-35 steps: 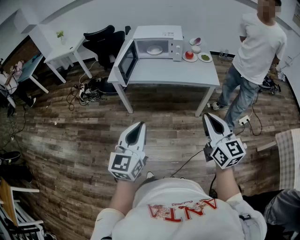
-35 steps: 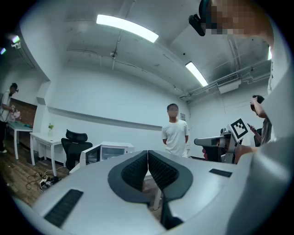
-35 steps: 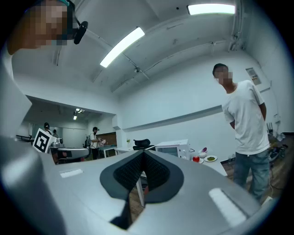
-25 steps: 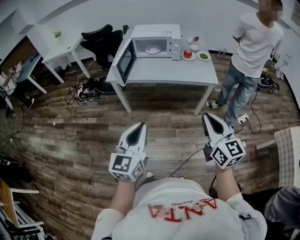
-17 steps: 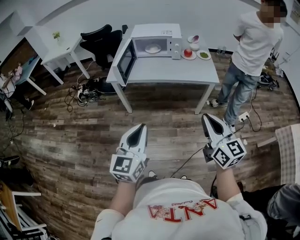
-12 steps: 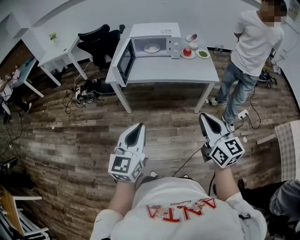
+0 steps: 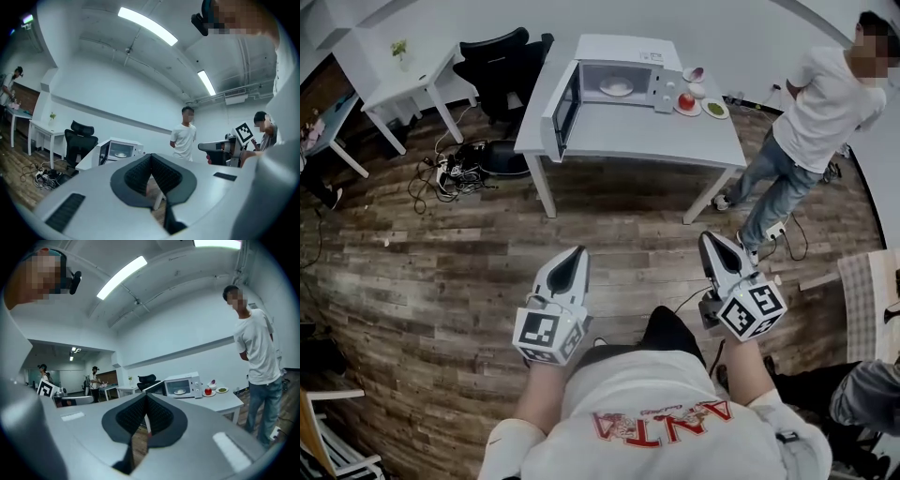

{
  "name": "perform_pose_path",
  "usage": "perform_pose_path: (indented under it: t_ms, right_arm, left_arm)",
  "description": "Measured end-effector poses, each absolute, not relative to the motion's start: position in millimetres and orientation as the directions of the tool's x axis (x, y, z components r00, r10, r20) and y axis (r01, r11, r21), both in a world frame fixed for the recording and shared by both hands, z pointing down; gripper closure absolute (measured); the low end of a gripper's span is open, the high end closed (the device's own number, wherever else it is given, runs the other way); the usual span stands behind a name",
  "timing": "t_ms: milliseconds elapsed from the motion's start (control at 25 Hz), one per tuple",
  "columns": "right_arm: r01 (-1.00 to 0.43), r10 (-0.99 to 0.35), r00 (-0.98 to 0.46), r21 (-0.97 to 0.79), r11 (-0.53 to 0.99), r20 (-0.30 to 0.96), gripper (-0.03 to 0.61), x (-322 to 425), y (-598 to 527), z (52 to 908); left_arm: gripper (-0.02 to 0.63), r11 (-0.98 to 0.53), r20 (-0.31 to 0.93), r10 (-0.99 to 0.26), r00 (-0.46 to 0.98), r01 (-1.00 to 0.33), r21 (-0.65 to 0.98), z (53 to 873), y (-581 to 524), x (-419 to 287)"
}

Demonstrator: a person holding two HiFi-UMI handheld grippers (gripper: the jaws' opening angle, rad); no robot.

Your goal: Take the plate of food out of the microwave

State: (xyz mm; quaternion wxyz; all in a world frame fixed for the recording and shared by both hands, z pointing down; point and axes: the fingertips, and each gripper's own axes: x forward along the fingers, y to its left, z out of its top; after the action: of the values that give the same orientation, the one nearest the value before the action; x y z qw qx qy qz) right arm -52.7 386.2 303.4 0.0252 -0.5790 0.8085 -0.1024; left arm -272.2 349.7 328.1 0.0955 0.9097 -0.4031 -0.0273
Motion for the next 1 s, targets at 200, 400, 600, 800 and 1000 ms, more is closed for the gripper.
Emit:
perform_pose_path:
  t_ms: [200,400,600,800,1000]
  right_arm:
    - [-0.926,-0.933,-0.350,-0.186,0.329,0.090,0.580,-70.9,358.5,301.4]
    - [-0.911,-0.919,-0.386,-0.193,0.366,0.078,0.578,-85.9,320.0,305.8]
    - [-0.901,-0.919,-0.390,-0.226,0.370,0.051,0.578,-68.5,276.0,308.1]
    - [-0.888,-0.908,-0.417,-0.231,0.398,0.036,0.578,-35.4,233.1,307.1]
    - [-0.876,-0.903,-0.428,-0.263,0.404,0.037,0.578,17.8,180.0,311.5]
  left_arm:
    - [0.604,-0.652,0.031,-0.741,0.671,-0.730,0.207,332.8,334.0,-285.6]
    - [0.604,-0.656,0.017,-0.741,0.671,-0.729,0.198,329.9,305.8,-291.6]
    - [0.604,-0.656,0.024,-0.743,0.669,-0.735,0.171,327.1,269.4,-276.5]
    - [0.604,-0.647,0.043,-0.752,0.658,-0.749,0.141,320.4,221.8,-242.1]
    - [0.604,-0.625,0.075,-0.767,0.637,-0.768,0.139,317.0,171.2,-191.1]
